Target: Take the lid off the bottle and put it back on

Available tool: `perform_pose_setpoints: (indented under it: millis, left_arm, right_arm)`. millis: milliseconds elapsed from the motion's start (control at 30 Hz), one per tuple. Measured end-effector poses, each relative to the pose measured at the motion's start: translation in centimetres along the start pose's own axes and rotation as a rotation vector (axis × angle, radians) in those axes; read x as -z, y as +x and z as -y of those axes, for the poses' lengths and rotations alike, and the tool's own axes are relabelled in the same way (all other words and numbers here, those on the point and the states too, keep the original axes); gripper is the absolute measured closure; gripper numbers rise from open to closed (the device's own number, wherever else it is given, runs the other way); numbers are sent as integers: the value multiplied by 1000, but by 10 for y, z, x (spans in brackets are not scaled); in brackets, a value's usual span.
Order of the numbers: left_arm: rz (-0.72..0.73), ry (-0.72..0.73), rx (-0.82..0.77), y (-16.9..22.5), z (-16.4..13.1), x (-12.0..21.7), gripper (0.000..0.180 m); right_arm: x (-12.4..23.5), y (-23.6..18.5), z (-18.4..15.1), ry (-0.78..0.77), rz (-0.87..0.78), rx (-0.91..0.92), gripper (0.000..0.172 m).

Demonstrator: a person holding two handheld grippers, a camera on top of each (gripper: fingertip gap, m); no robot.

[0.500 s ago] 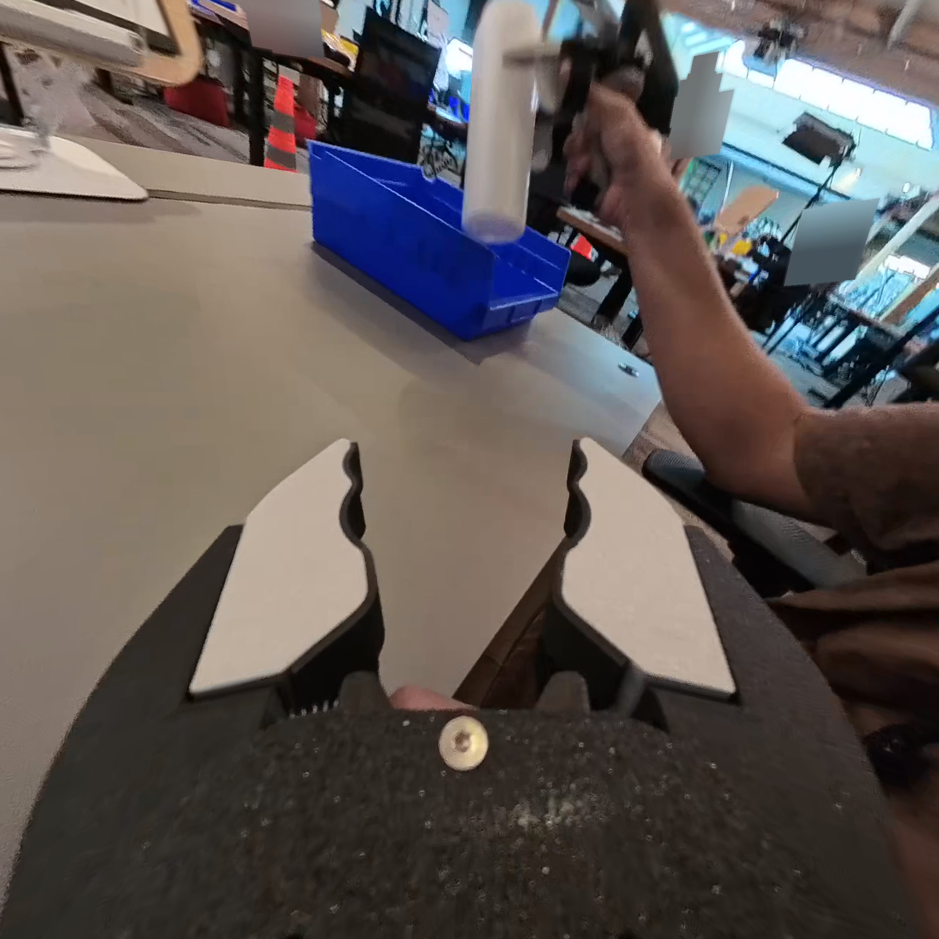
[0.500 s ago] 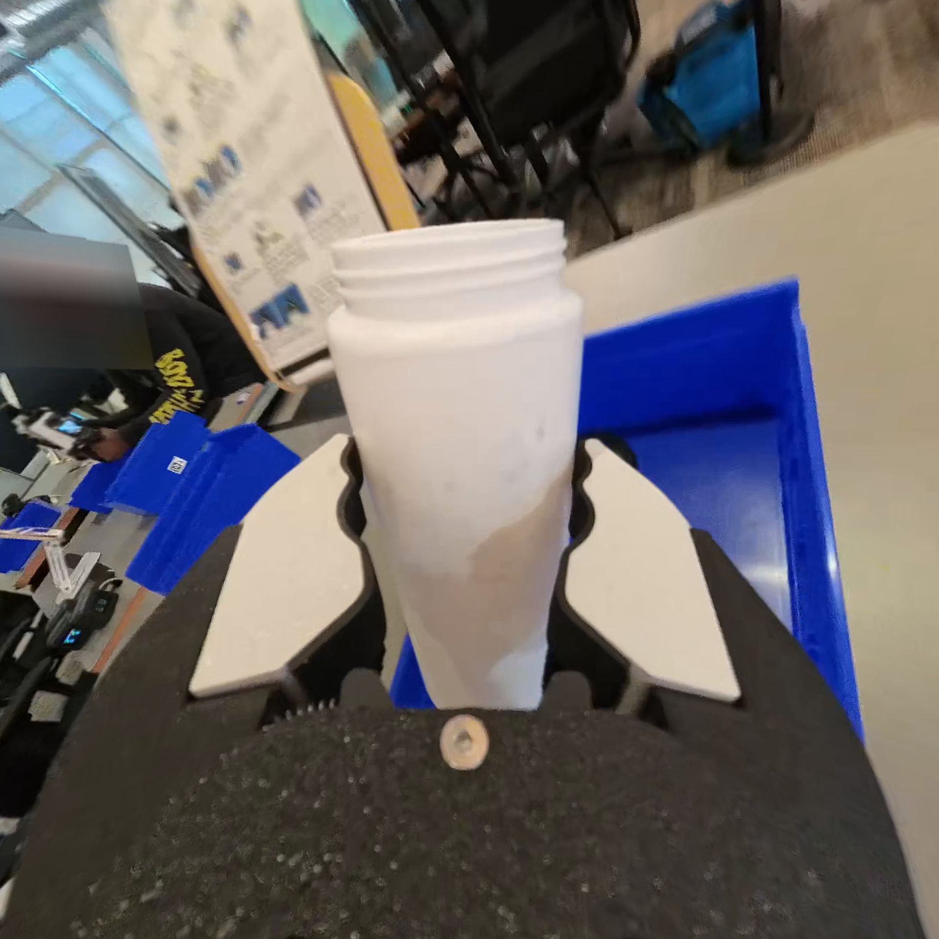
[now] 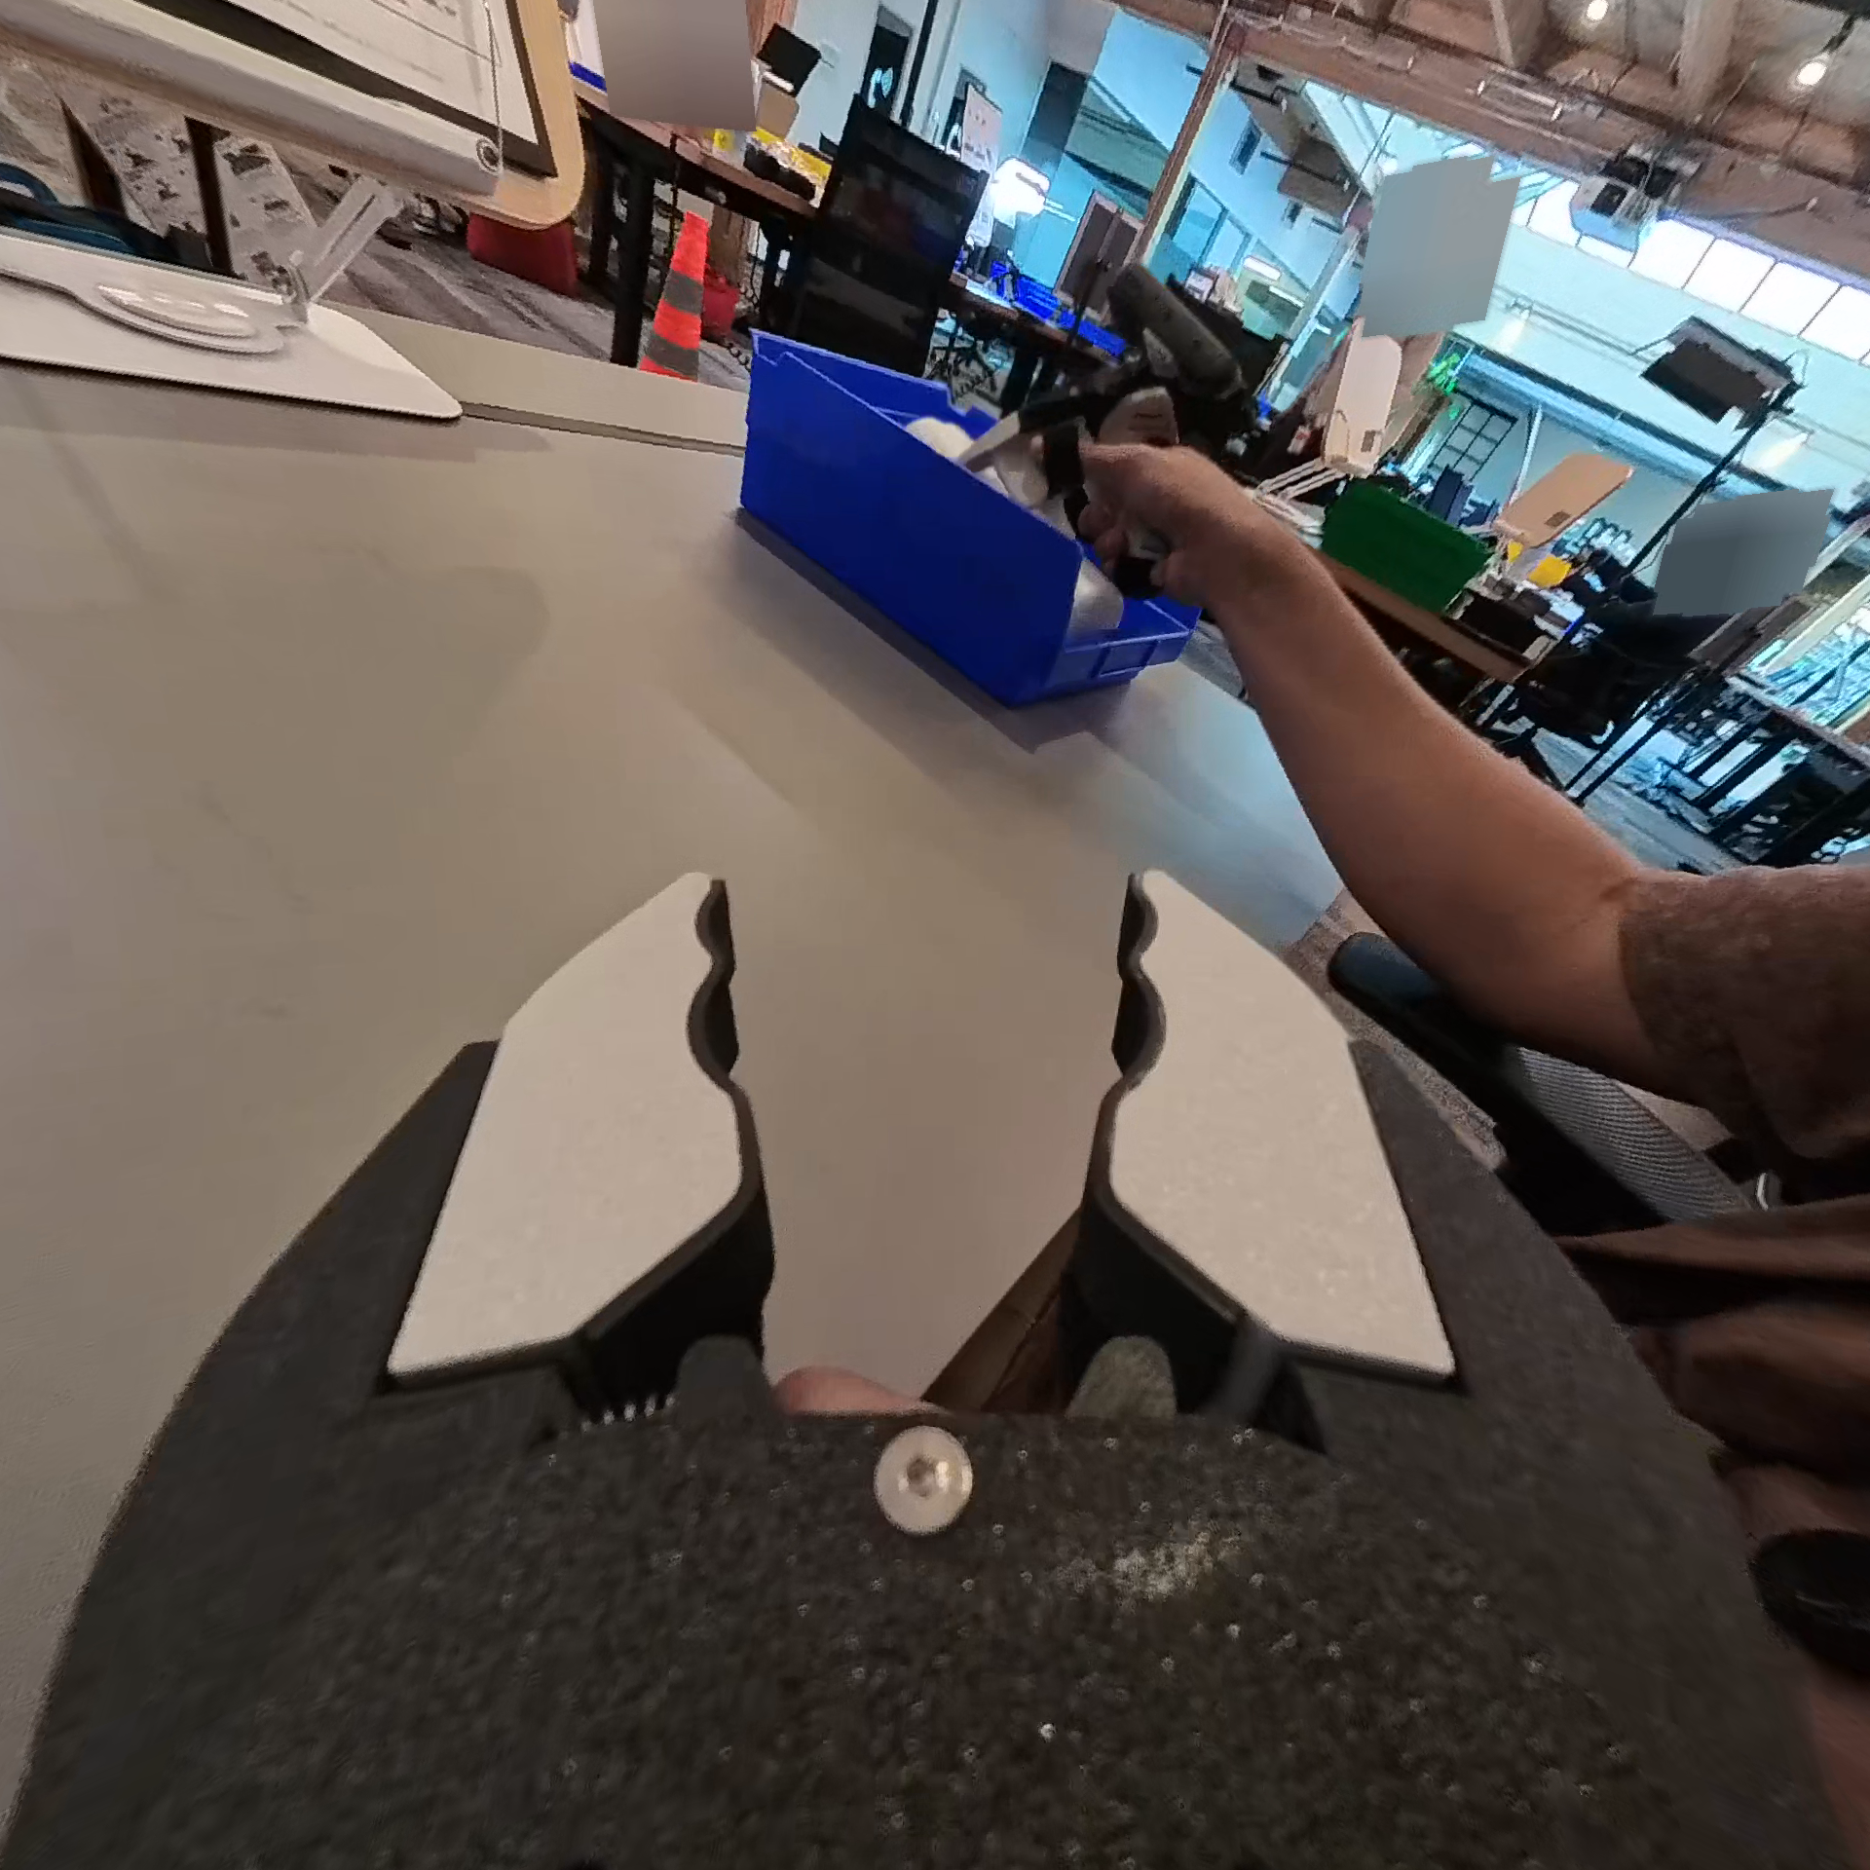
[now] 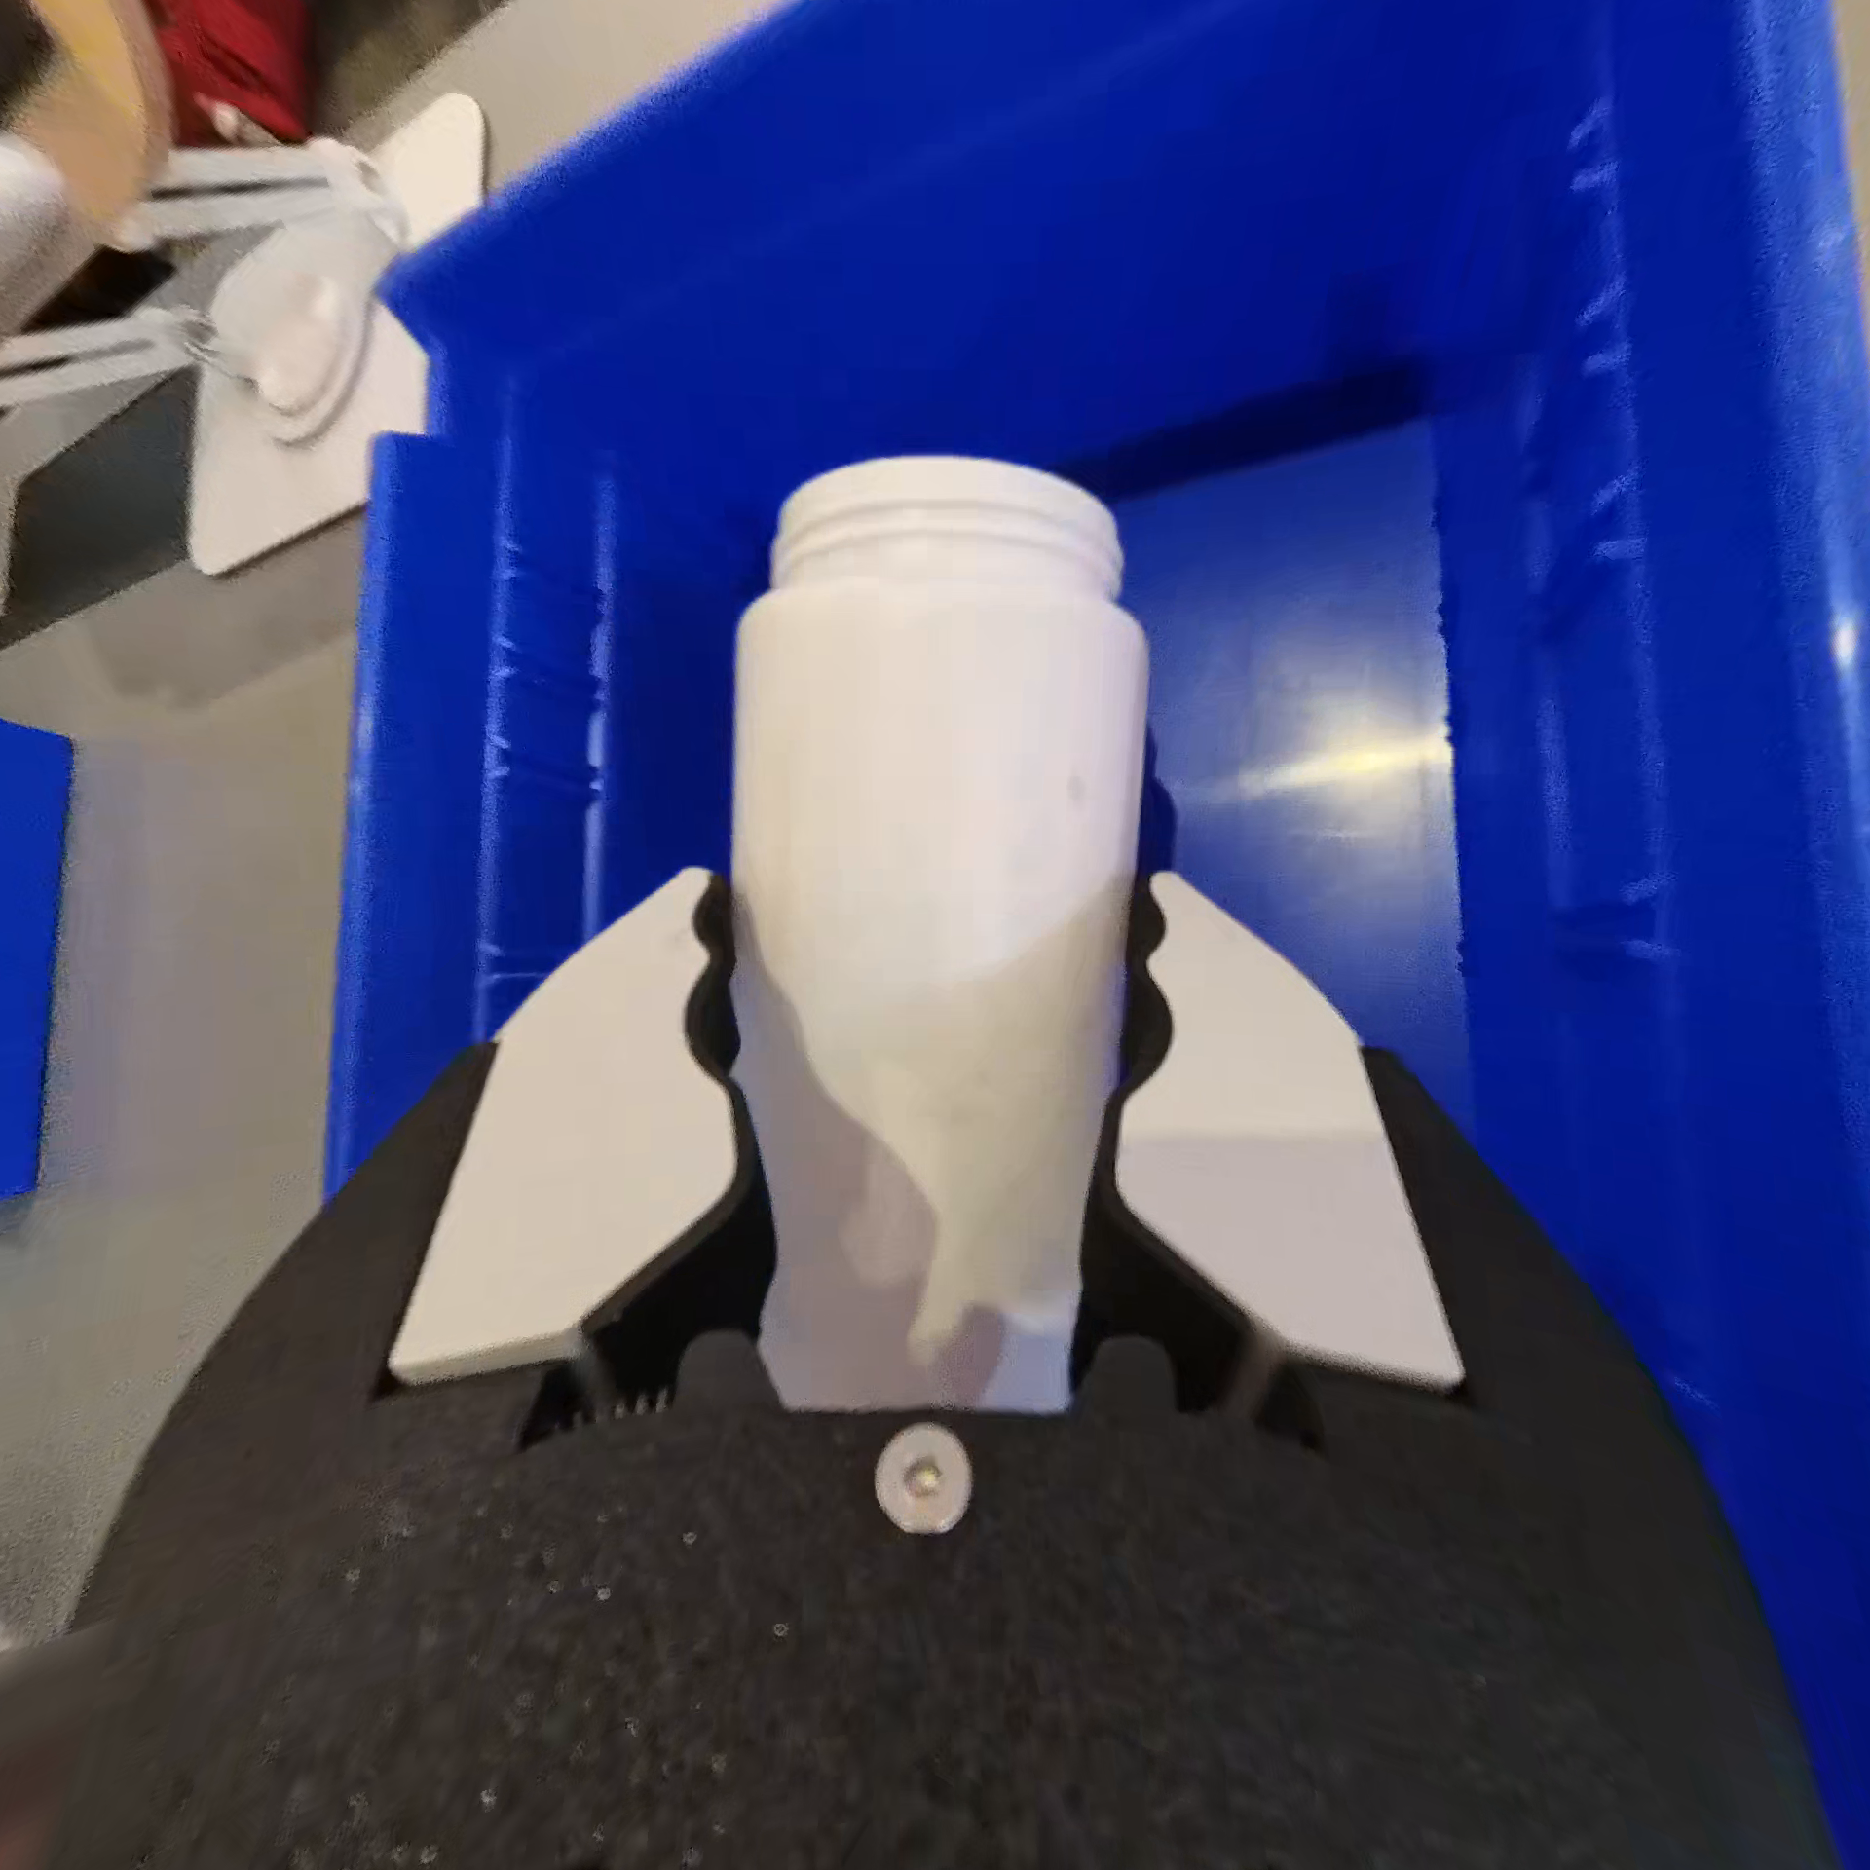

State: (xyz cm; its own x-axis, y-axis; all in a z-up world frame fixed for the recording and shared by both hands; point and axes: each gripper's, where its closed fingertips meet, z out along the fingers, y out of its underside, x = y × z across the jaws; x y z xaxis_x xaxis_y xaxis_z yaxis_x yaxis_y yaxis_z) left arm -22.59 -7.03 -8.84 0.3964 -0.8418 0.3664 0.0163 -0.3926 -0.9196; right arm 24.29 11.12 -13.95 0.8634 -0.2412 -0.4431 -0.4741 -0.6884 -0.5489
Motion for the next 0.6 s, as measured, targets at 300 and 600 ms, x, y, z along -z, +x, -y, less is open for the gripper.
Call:
perform_pose_setpoints:
  millis: [300,600]
  left_arm:
    - [-9,-64,-32,4,-11,-11,105]
    - [397,-9,-204,-54,8,14,111]
  right_arm:
    - [11,6,0,-17,-40,50,83]
    - [199,-124,47,722,44,440,97]
